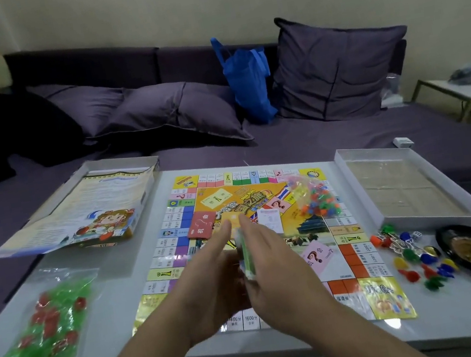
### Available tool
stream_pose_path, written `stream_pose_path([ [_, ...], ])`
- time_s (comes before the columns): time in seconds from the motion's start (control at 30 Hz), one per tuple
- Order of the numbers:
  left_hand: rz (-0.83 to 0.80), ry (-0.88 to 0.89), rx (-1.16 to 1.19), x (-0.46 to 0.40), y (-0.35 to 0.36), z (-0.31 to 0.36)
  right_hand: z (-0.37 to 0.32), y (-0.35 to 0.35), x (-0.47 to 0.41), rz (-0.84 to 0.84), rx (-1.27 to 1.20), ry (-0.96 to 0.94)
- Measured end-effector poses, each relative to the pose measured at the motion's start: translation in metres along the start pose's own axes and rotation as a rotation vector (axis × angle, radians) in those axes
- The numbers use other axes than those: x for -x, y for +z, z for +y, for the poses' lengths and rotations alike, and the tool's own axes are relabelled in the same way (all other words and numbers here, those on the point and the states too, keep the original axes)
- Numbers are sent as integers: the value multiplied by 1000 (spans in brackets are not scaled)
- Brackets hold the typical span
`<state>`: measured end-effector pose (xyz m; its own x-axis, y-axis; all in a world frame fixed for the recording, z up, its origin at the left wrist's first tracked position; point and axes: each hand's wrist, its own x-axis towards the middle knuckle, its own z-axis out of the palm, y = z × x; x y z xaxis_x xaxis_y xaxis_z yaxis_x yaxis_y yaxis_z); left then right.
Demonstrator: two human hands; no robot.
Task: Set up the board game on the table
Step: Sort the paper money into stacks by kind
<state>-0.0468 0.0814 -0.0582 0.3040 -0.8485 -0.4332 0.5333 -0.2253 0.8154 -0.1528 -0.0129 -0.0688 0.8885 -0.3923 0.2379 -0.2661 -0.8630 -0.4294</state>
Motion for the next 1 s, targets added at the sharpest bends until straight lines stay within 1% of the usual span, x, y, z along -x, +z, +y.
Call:
stream_pose_path([
  [0.1,38,106,62,6,13,2,2,-6,0,15,-30,-28],
  [0.17,44,147,46,6,10,3,8,-13,-1,-28,-113,-14],
  [0.23,58,150,4,6,6,6,14,-22,-1,-94,-238,-15],
  [0.3,78,153,-59,6,4,5,20,-30,0,-150,-312,-25],
  [0.4,74,158,-156,5,8,2,27,-34,1,-203,-295,-57],
  [0.47,35,152,-177,3,8,2,30,-35,-1,-186,-284,-72],
  [0.57,16,122,-65,-2,0,2,30,-35,-4,-135,-318,-100],
  [0.67,12,91,10,-3,-7,4,29,-31,-8,-186,-351,-107],
  [0.73,22,110,5,-6,-11,4,30,-29,-11,-271,-403,-46],
  [0.8,25,151,-5,-8,-14,5,32,-28,-15,-311,-528,56],
  [0.83,21,170,-11,-8,-15,6,32,-27,-17,-294,-607,105],
  [0.9,43,197,-6,-7,-15,7,32,-23,-22,-195,-715,203],
  [0.97,92,219,33,-8,-16,5,32,-17,-26,-103,-751,285],
  [1.0,117,224,49,-9,-18,4,33,-14,-27,-84,-773,311],
])
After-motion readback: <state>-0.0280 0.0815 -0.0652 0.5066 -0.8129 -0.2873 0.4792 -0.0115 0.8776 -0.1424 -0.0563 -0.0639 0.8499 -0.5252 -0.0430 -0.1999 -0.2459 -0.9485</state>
